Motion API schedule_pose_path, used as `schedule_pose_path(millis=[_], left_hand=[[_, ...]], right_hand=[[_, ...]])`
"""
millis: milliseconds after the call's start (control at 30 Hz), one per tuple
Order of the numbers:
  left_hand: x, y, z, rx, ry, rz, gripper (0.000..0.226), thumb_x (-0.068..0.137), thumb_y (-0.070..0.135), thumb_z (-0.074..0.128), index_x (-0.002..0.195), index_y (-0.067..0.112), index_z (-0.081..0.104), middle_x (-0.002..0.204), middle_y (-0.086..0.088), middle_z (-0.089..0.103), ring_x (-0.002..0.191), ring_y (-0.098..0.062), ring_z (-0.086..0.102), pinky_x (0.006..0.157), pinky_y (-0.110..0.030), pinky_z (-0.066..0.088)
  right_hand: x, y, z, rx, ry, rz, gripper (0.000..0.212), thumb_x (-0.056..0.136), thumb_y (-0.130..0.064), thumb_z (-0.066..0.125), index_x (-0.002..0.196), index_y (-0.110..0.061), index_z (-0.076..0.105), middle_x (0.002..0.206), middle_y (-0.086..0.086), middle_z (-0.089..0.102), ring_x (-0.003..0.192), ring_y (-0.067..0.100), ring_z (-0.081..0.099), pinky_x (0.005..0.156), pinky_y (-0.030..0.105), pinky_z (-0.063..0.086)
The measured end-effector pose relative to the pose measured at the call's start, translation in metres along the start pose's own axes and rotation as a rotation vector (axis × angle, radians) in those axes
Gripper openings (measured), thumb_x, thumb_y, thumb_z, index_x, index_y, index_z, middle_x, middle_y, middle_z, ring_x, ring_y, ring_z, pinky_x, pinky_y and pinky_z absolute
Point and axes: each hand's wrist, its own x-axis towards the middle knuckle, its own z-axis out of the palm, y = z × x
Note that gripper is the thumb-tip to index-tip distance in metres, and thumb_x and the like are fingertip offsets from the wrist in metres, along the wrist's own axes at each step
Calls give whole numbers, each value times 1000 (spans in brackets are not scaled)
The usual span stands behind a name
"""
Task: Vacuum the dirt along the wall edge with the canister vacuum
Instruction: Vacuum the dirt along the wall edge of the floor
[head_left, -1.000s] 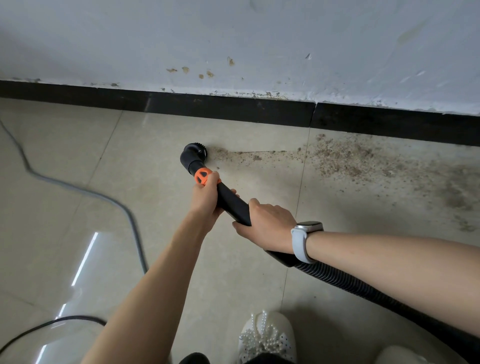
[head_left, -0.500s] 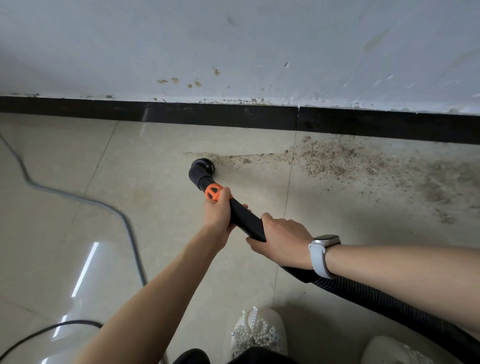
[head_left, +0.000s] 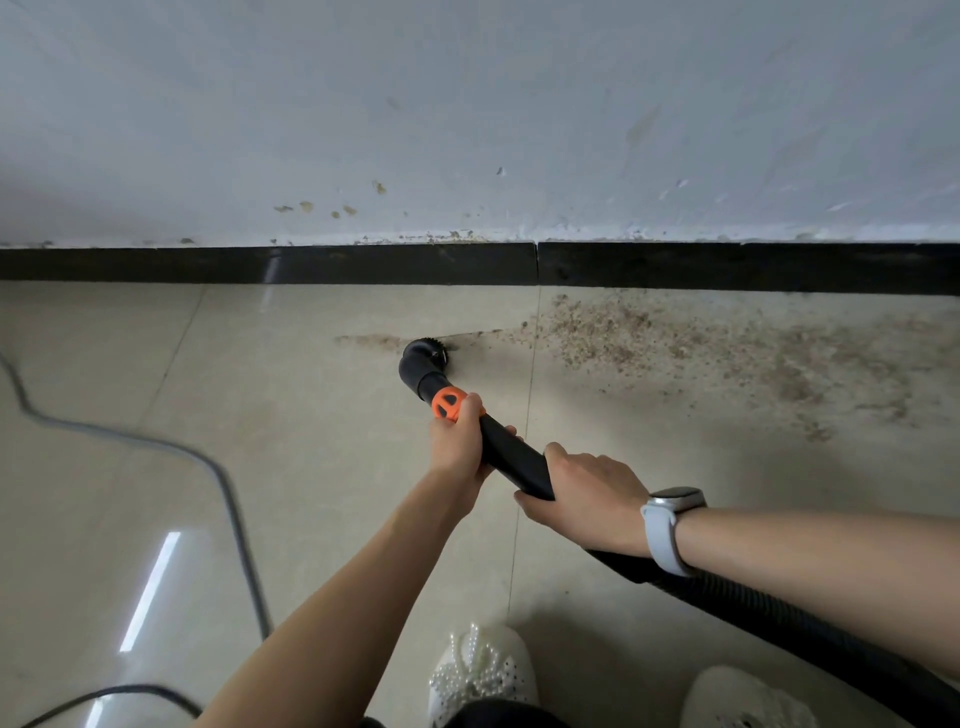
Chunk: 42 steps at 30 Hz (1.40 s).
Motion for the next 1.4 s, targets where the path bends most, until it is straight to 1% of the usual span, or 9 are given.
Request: schedule_pose_path(millis=[367,500,700,800,900,967,1133,1267,1400], left_hand=[[-8,-17,48,61,-99,20,10,92,18,47,93,10,43,78,-10,51,53,-15,65,67,-37,58],[-14,-27,68,89,-138,9,15,93,21,49,100,9,42,81,-11,52,53,-15,66,60,-34,57],[-20,-35,87,107,-177,1,17,91,21,51,101,11,40,83,-10,52,53,-16,65,75,-45,58],[-17,-29,86,141,-178,25,16,92,22,51,93,12,40,80,-9,52,55,-17,66,69,-41,58],[-10,-17,81,159,-153,32,19,93,24,51,100,10,40,84,-10,54,58,-16,66,53,-29,56],[-6,-9,75,145,-139,44,17,94,24,51,93,13,39,82,-9,54,57,-16,65,48,-25,53],[3,-2,55,105,-111,57,17,94,24,51,91,13,39,82,-8,52,55,-16,64,48,-25,53],[9,2,36,84,-65,67,24,93,25,51,105,8,40,81,-8,51,53,-14,64,47,-25,51],[19,14,20,79,-28,81,26,93,24,51,107,6,39,80,-8,51,55,-17,63,48,-25,52]], right_hand=[[-24,38,-6,21,66,108,36,88,-55,45,80,-23,31,64,-10,46,52,10,44,47,28,28],[-37,55,-7,53,82,170,35,87,-55,45,77,-25,30,63,-9,49,52,10,47,47,26,31],[-51,69,-11,85,73,234,37,87,-56,44,88,-19,40,66,-6,56,61,18,59,60,32,44],[-46,66,-16,129,50,227,36,87,-55,45,89,-19,41,64,-5,58,59,18,60,62,32,46],[-33,59,-20,159,40,205,35,88,-53,47,87,-19,40,67,-2,62,64,21,62,63,33,45],[-23,53,-20,171,37,189,35,88,-52,47,86,-18,40,70,-1,62,67,22,62,63,33,45],[-8,37,-15,162,18,152,34,87,-52,48,81,-21,36,70,-1,61,66,21,61,60,32,43],[2,23,-11,161,-8,120,34,87,-52,49,83,-20,38,68,-2,60,66,22,62,62,33,45],[16,6,-9,179,-15,96,36,87,-52,50,87,-17,41,75,2,63,71,25,62,66,34,46]])
